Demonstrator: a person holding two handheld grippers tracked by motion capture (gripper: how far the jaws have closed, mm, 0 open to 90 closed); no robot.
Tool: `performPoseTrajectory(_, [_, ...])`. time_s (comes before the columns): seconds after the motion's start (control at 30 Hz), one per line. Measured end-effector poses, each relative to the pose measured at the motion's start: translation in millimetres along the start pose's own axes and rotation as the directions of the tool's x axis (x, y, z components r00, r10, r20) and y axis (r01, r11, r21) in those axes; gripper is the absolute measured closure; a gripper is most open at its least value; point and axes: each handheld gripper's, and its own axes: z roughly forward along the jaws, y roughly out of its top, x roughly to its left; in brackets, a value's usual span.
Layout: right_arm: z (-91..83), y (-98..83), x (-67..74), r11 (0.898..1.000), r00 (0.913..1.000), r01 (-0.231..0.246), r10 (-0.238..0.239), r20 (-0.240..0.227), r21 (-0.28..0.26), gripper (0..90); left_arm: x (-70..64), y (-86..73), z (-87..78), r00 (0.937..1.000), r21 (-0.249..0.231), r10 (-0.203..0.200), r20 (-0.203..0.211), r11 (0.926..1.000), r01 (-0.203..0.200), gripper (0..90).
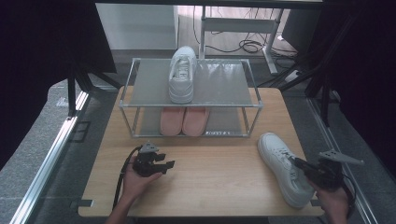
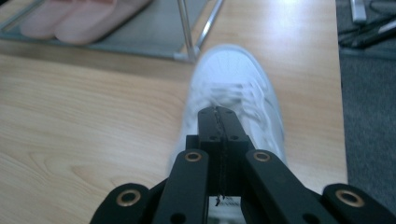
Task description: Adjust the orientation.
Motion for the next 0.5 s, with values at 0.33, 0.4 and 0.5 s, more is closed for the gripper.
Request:
performPoseTrajectory(0.33, [4.9,-14.1,-12.9,0.997,0.9995,0.013,-0.015,0.027,0.072,90.0,-0.8,-0.1,1.3,1.0000,0.005,0.004,0.000,1.0000,-0.004,46.4])
performPoseTrajectory(0.4, [5.2,-14.4,-16.0,0.997,0.9996,0.017,-0.019,0.020,0.077,90.0,-1.0,-0.2,1.6,1.0000,0.007,0.005,0.001,1.0000,-0.005,46.4])
performPoseTrajectory(0.5, [9.0,-14.6,-19.0,0.996,0.9994,0.023,-0.025,0.021,0.092,90.0,-1.1,-0.2,1.9,1.0000,0.011,0.010,0.001,0.9999,-0.010,46.4])
